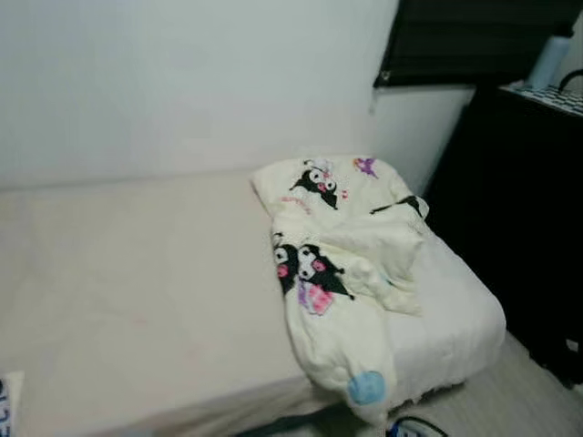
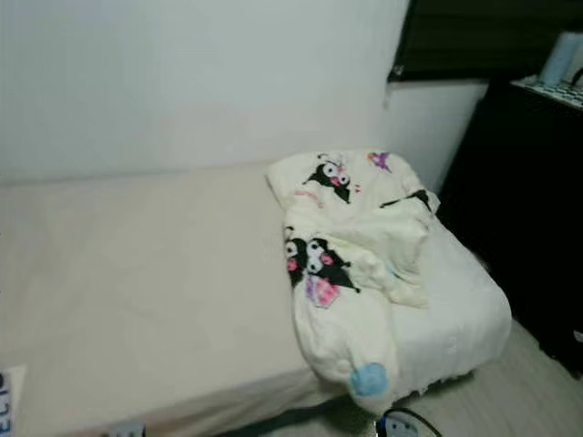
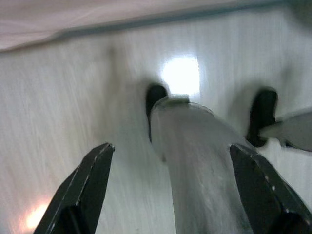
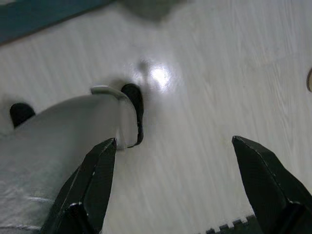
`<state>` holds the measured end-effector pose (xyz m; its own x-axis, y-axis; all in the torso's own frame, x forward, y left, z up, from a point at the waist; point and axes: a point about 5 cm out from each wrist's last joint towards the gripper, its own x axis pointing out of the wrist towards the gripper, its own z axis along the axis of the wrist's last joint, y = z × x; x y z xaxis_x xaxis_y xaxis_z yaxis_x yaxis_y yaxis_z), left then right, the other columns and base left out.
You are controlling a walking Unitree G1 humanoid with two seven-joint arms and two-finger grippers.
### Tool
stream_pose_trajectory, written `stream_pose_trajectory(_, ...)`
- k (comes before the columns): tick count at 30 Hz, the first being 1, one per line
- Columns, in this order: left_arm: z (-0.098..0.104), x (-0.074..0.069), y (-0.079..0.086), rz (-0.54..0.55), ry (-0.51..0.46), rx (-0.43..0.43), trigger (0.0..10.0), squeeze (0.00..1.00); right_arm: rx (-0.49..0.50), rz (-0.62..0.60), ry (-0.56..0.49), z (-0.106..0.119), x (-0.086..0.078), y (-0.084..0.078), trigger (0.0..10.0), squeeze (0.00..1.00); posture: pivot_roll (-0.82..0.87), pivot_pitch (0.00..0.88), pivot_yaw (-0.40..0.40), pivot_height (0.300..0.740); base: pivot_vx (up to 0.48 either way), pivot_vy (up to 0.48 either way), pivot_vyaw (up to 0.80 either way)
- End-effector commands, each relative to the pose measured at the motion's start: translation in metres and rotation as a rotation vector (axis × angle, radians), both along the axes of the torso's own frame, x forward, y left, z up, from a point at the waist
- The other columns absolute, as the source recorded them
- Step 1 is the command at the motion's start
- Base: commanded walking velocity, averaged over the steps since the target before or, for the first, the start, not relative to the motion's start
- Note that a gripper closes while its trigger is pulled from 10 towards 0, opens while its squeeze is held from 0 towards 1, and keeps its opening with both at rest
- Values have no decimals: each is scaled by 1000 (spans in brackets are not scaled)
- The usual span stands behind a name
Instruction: Clean up the room
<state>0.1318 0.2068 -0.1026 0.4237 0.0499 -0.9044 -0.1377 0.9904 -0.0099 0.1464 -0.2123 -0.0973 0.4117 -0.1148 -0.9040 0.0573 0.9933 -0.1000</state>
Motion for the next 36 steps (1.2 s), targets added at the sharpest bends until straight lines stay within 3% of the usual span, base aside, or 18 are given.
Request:
stream_pose_trajectory(1, 0, -2, 4, -2, 12, 7, 10000, 0, 23, 5, -58, 6, 15, 3, 10000, 0, -124, 48, -41, 740, 0, -480, 800)
stream_pose_trajectory(9, 0, -2, 3, -3, 9, 4, 10000, 0, 36, -8, -89, 10, 26, 2, 10000, 0, -118, 46, -45, 740, 0, -480, 800)
stream_pose_trajectory(30, 0, -1, 3, -9, 11, 0, 10000, 0, 55, -29, -135, 16, 40, 8, 10000, 0, -125, 46, -42, 740, 0, -480, 0)
stream_pose_trajectory(36, 0, -2, 4, 9, 15, 8, 10000, 0, 97, 36, -164, 19, 48, 16, 10000, 0, -126, 47, -42, 740, 0, -80, 748)
